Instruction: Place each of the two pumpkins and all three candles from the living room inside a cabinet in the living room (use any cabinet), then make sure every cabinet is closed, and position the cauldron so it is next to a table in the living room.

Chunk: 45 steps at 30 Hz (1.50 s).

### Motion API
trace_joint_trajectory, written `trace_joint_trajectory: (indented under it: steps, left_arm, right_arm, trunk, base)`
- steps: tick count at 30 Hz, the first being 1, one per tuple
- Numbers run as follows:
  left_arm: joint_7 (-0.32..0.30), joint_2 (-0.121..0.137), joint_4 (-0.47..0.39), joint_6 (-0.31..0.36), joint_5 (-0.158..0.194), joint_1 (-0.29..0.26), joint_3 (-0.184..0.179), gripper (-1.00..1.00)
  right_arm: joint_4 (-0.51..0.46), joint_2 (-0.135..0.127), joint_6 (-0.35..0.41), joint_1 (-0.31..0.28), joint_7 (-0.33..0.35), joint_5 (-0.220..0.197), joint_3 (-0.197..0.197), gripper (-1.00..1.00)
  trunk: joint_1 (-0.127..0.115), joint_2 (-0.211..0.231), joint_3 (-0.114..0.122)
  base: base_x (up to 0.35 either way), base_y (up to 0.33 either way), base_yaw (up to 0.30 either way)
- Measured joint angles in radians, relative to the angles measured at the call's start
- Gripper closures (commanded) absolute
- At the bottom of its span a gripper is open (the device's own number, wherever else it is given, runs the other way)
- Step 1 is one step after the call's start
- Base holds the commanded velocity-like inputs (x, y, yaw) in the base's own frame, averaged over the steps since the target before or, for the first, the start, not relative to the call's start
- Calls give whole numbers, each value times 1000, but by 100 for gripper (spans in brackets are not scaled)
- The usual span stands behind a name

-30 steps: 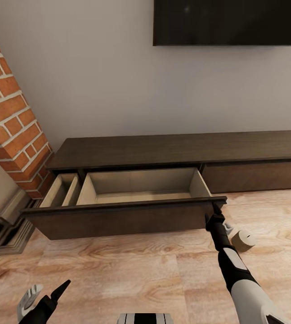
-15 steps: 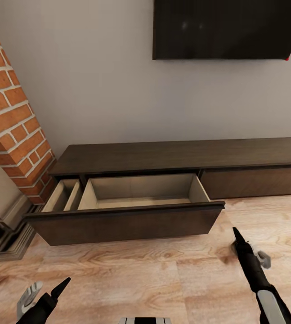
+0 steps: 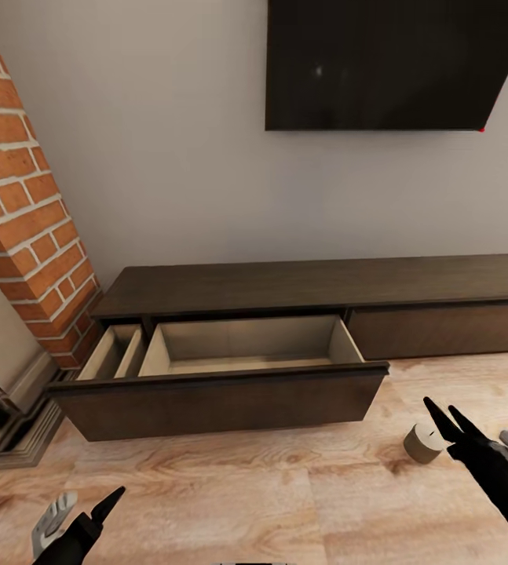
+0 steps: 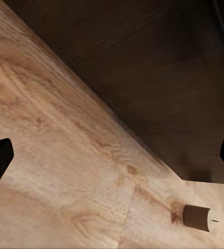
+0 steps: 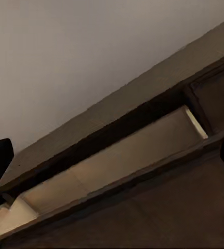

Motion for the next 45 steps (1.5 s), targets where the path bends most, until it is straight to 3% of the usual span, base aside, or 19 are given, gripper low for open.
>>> trace_joint_trajectory:
  steps: [3,4,6,8,12,17,20,21,24,26,27,30,45]
  left_arm:
    - [0,-1,2,0,0,0,-1,-100]
    - [0,-2,2,0,0,0,-5,-100]
    - [1,-3,3,0,0,-1,-17,-100]
    - [1,-3,3,0,0,-2,-48,-100]
    - [1,-3,2,0,0,-5,-70,-100]
    - [3,-4,7,-1,-3,-11,-79,-100]
    - [4,-4,10,-20,-3,-12,-80,-100]
    - [4,-2,11,-58,-5,-13,-81,-100]
    - [8,-2,12,-67,-8,-13,-82,-100]
    - [14,-3,13,-70,-33,-13,-82,-100]
    - [17,-3,13,-70,-65,-13,-87,-100]
    - [20,-4,13,-71,-88,-13,-95,-100]
    - [18,-3,12,-70,-88,-13,-105,-100]
  right_arm:
    - [-4,-43,40,-42,-17,120,43,-100]
    - [-5,-59,92,-74,-24,183,86,-100]
    - [-6,-72,160,-110,-27,226,130,-100]
    - [-6,-81,298,-164,-32,276,197,-100]
    - [-7,-84,385,-195,-41,333,278,-100]
    - [-7,-86,421,-224,-107,377,328,-100]
    - [-7,-87,427,-234,-150,383,334,-100]
    - [-7,-87,433,-243,-205,413,369,-100]
    - [-7,-85,434,-245,-241,463,453,-100]
    - [-7,-85,431,-244,-293,482,487,-100]
    - [-7,-85,429,-244,-317,490,501,-100]
    - [-7,-85,426,-244,-333,495,510,-100]
    - [-7,-86,427,-246,-340,496,508,-100]
  trunk:
    - [-1,1,12]
    - [-2,1,16]
    - [-3,1,23]
    - [-4,2,31]
    - [-5,3,47]
    - [-8,4,67]
    - [-9,5,80]
    - [-9,5,84]
    - [-11,6,95]
    - [-12,6,104]
    - [-12,6,108]
    - [-13,7,120]
    - [-20,11,178]
  base:
    - [0,0,0]
    - [0,0,0]
    - [0,0,0]
    - [0,0,-23]
    - [0,0,-153]
    - [0,0,-256]
    - [0,0,-288]
    - [0,0,-295]
    - [0,0,-296]
    - [0,0,-245]
    - [0,0,-154]
    - [0,0,-23]
    - [0,0,-3]
